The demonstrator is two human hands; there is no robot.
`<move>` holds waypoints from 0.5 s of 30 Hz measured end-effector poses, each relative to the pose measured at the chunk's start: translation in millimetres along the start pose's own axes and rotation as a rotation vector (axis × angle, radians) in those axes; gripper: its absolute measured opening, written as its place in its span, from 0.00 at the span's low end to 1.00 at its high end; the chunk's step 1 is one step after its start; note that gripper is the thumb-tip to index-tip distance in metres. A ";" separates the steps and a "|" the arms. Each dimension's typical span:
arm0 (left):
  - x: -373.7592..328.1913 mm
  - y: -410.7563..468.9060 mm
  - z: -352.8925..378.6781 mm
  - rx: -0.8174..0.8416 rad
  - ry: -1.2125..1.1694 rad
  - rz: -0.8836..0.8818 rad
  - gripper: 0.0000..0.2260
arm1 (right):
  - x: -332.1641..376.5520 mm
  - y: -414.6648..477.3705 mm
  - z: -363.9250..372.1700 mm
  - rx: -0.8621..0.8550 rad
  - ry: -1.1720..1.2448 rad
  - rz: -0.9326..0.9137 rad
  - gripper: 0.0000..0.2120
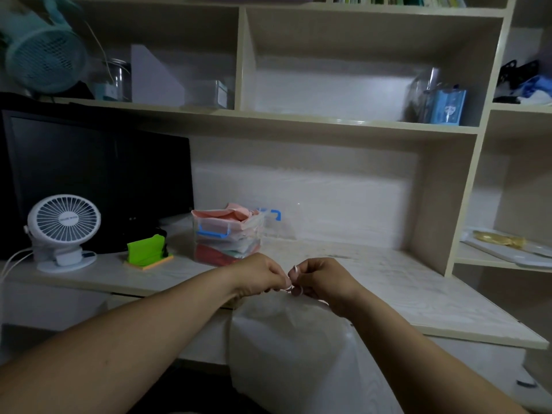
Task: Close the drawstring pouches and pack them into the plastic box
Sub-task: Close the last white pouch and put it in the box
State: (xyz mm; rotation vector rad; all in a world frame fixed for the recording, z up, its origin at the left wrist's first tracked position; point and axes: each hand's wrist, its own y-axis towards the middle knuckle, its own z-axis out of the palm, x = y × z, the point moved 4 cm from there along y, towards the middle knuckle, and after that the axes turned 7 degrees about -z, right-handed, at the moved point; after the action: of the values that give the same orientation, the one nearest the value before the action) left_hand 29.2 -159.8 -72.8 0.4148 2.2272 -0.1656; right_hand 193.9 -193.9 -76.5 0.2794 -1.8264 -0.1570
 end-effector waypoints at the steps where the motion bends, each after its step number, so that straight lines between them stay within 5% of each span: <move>1: -1.7 0.5 -0.8 -0.019 0.013 0.017 0.06 | -0.4 0.5 -0.1 0.000 0.012 -0.001 0.08; 9: -5.4 1.4 -7.4 0.010 -0.120 0.036 0.03 | 7.9 6.4 -1.3 -0.001 0.056 -0.051 0.09; 15: -13.8 15.0 -12.7 -0.067 -0.136 0.211 0.06 | 16.2 24.6 -7.9 0.001 0.067 -0.103 0.09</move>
State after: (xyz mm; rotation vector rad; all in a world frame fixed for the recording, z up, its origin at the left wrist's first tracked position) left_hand 33.4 -145.8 -53.7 0.5813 2.0344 -0.0069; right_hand 194.9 -174.4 -53.1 0.3754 -1.7462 -0.2154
